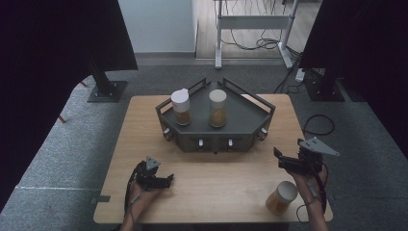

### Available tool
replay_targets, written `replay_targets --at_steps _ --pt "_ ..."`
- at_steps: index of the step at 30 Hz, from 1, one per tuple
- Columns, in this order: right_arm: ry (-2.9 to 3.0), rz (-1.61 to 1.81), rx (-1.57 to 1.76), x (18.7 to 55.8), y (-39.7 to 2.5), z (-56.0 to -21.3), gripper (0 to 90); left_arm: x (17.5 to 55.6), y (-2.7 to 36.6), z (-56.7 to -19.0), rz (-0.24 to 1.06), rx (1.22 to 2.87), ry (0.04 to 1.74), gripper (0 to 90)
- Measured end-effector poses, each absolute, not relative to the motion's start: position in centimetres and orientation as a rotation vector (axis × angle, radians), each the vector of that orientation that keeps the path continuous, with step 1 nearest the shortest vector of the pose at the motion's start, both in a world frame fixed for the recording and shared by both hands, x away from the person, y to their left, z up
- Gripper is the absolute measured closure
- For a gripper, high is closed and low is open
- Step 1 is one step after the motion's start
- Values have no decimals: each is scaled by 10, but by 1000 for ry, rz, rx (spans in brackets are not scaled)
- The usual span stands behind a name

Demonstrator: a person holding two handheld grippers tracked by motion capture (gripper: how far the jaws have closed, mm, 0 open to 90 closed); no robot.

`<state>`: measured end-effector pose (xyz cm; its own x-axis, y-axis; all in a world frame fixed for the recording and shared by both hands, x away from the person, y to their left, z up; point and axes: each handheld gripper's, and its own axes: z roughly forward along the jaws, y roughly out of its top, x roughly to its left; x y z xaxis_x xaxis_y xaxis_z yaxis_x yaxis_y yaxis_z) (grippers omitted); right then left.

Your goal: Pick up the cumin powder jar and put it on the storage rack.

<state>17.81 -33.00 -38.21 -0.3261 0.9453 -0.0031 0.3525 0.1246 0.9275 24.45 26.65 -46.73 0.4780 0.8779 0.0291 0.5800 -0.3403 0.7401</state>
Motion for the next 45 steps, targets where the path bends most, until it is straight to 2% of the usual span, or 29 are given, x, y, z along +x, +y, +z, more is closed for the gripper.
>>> replay_targets --at_steps 17,45 --pt "1689 1180 1360 163 -353 -409 65 244 266 -467 568 2052 1202 38" --pt "1630 1056 1480 147 -360 -457 70 244 266 -467 568 2052 1203 38"
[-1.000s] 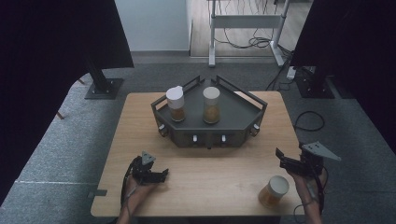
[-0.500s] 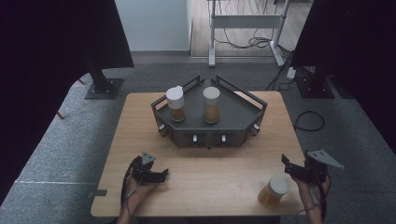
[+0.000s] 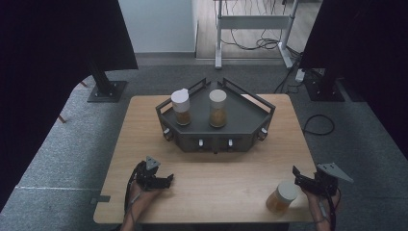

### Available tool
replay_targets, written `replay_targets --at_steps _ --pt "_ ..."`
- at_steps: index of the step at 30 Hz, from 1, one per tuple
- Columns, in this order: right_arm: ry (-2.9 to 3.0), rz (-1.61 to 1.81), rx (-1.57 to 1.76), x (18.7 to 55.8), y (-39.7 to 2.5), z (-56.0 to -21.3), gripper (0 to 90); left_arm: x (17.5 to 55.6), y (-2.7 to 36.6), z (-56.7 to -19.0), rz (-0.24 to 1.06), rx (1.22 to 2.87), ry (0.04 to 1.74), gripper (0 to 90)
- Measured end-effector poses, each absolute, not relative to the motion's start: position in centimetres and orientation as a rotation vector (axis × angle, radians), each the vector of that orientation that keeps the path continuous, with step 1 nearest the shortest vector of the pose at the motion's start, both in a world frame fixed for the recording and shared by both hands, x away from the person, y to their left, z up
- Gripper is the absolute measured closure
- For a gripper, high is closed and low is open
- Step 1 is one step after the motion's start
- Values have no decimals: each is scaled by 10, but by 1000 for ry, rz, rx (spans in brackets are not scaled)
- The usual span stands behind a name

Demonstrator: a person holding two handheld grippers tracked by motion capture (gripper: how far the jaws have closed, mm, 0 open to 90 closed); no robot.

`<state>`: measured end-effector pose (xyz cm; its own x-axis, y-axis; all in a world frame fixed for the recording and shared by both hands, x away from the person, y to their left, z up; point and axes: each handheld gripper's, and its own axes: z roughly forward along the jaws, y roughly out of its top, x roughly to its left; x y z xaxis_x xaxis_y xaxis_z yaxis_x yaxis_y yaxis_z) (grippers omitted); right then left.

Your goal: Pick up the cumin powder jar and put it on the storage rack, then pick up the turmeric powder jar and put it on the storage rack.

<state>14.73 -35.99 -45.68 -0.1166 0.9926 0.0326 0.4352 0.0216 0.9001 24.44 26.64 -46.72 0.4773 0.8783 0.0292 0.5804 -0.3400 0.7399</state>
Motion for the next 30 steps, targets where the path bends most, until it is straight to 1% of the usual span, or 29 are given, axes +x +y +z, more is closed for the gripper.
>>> replay_targets --at_steps 16,30 --pt "1628 1027 1525 144 -362 -478 72 244 266 -467 568 2051 1204 39" --pt "1633 1025 1524 144 -359 -478 72 244 266 -467 568 2051 1204 39"
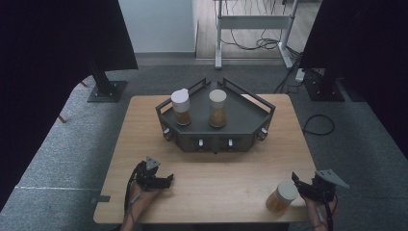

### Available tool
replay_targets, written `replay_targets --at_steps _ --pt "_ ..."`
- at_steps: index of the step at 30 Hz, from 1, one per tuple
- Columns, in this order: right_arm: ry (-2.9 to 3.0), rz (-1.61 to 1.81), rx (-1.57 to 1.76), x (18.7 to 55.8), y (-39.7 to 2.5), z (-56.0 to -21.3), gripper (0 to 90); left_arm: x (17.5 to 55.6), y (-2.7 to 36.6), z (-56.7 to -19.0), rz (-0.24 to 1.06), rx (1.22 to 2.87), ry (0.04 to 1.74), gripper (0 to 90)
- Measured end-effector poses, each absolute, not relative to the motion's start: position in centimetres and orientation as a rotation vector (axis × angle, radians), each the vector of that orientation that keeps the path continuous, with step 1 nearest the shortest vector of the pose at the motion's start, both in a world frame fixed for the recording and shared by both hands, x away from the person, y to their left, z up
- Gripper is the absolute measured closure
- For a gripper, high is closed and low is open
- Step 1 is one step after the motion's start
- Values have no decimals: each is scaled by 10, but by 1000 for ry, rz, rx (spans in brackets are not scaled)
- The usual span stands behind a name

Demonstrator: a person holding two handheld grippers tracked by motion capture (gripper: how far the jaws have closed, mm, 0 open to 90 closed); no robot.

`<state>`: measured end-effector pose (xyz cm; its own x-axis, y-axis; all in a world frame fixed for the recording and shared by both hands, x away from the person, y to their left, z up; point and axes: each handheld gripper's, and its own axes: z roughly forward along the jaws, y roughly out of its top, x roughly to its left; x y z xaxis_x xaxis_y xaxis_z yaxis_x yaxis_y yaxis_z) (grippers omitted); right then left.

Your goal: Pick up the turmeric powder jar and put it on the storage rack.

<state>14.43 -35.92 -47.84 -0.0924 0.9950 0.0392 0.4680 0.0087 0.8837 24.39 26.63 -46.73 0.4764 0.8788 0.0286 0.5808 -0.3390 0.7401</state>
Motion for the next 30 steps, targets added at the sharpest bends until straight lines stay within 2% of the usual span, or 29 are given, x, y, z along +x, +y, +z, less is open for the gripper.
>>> replay_targets --at_steps 30 --pt "1568 1060 1438 121 -356 -446 76 244 266 -467 568 2052 1204 40"
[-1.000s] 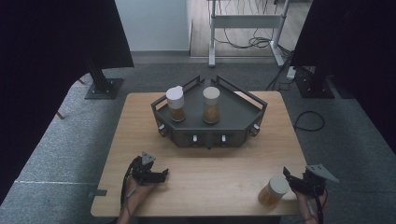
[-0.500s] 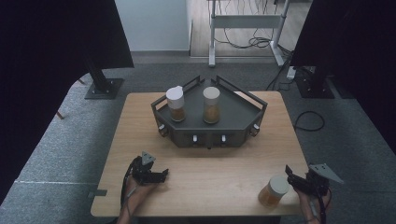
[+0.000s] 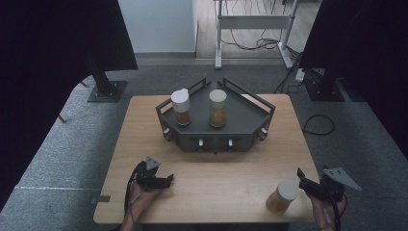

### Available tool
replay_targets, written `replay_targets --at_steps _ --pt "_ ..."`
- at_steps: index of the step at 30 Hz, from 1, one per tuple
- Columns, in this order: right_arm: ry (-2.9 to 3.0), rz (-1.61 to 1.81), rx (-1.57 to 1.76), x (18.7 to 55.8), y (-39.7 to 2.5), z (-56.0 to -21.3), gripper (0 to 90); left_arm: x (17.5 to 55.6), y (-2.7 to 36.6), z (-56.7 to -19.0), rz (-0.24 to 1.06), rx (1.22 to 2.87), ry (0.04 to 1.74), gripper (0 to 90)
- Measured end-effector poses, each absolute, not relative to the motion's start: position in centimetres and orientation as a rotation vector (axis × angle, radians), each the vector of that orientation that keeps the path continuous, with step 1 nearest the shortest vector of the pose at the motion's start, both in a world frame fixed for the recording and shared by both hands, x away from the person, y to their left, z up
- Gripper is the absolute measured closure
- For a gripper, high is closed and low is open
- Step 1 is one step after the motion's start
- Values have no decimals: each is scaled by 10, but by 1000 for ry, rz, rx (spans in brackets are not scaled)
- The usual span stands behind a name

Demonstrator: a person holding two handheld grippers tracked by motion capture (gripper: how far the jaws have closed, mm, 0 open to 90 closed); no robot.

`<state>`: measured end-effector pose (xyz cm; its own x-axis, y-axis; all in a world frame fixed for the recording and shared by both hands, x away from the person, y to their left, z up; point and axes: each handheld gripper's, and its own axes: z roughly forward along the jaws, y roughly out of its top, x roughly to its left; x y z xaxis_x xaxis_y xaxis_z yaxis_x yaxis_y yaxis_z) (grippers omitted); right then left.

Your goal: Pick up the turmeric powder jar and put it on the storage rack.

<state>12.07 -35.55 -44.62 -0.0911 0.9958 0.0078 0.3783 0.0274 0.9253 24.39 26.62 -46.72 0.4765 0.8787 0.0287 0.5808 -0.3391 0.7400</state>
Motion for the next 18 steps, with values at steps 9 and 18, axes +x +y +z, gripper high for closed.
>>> replay_targets --at_steps 9,18 --pt "1547 1082 1406 110 -355 -434 76 244 266 -467 568 2052 1203 39" --pt "1536 1095 1363 99 -352 -422 78 244 266 -467 568 2051 1204 39"
